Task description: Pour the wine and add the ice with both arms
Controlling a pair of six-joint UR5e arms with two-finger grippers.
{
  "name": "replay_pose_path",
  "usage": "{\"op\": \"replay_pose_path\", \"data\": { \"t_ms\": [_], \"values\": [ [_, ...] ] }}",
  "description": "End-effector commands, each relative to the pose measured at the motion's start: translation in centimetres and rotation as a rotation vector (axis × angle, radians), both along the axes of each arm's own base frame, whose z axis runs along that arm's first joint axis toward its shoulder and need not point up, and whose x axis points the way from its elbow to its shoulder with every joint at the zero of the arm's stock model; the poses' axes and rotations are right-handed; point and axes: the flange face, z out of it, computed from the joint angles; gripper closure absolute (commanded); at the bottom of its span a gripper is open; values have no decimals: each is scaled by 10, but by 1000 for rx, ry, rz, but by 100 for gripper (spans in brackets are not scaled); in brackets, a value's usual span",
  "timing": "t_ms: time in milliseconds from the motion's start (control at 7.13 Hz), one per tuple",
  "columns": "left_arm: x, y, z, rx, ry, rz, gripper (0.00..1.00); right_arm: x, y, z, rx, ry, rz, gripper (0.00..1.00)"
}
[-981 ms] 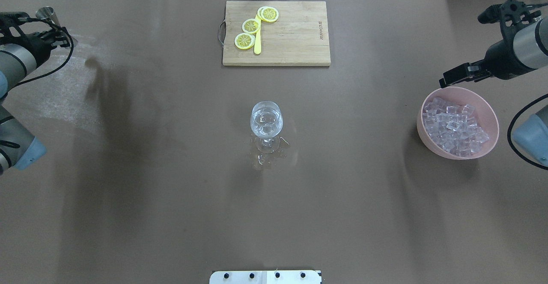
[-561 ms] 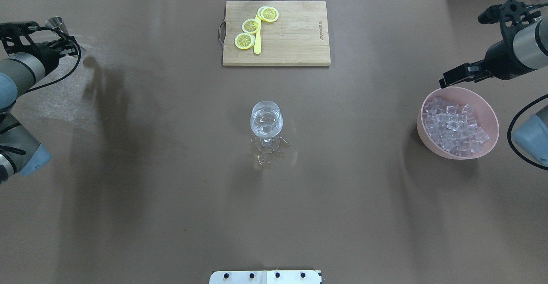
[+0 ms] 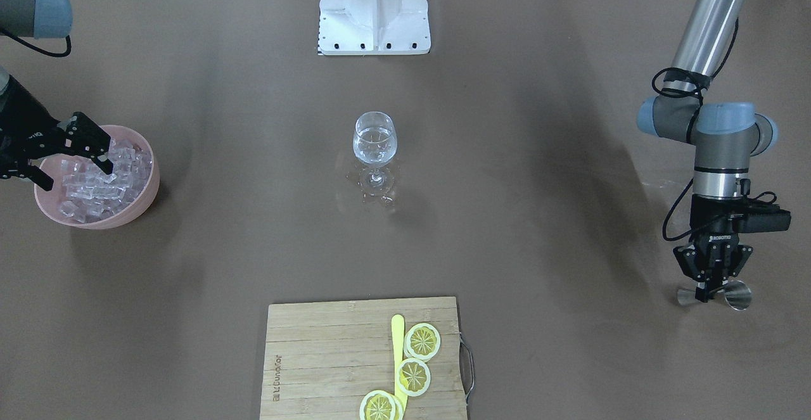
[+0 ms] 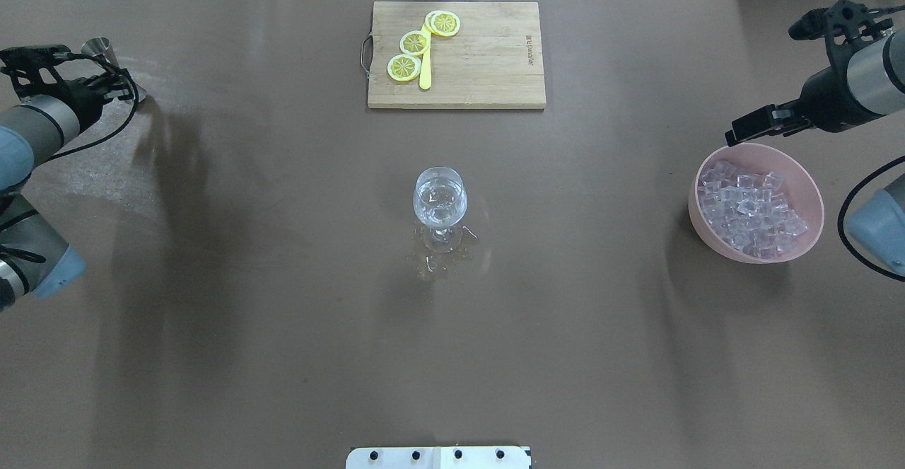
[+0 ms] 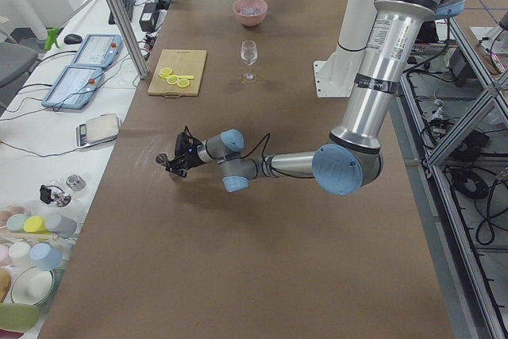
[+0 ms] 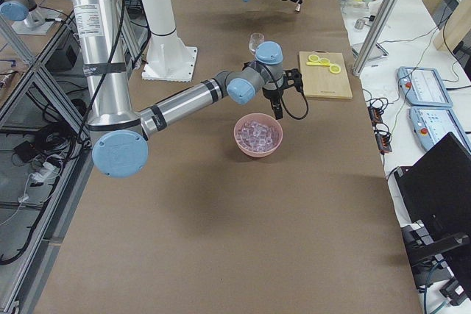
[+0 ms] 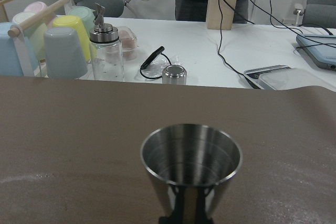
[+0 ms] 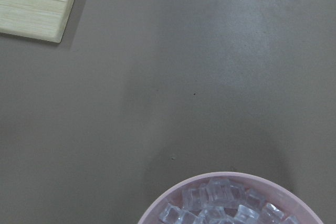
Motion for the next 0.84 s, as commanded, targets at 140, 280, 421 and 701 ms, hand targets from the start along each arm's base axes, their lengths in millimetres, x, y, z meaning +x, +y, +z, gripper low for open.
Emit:
{"op": "replay_pose_path", "data": {
  "t_ms": [140, 280, 421, 701],
  "values": [
    [1, 2, -8, 49, -59, 45, 3, -1, 0, 0, -1, -1, -1, 0],
    [-3, 8, -16, 65, -50, 47, 3, 0, 0, -1, 0, -2, -1, 0],
    [-14, 26, -6, 52, -43, 80, 3, -1, -1, -2, 1, -3, 0, 0],
    [-42, 63, 16, 29, -51, 94, 3, -1, -1, -1, -1, -2, 0, 0]
  ]
}}
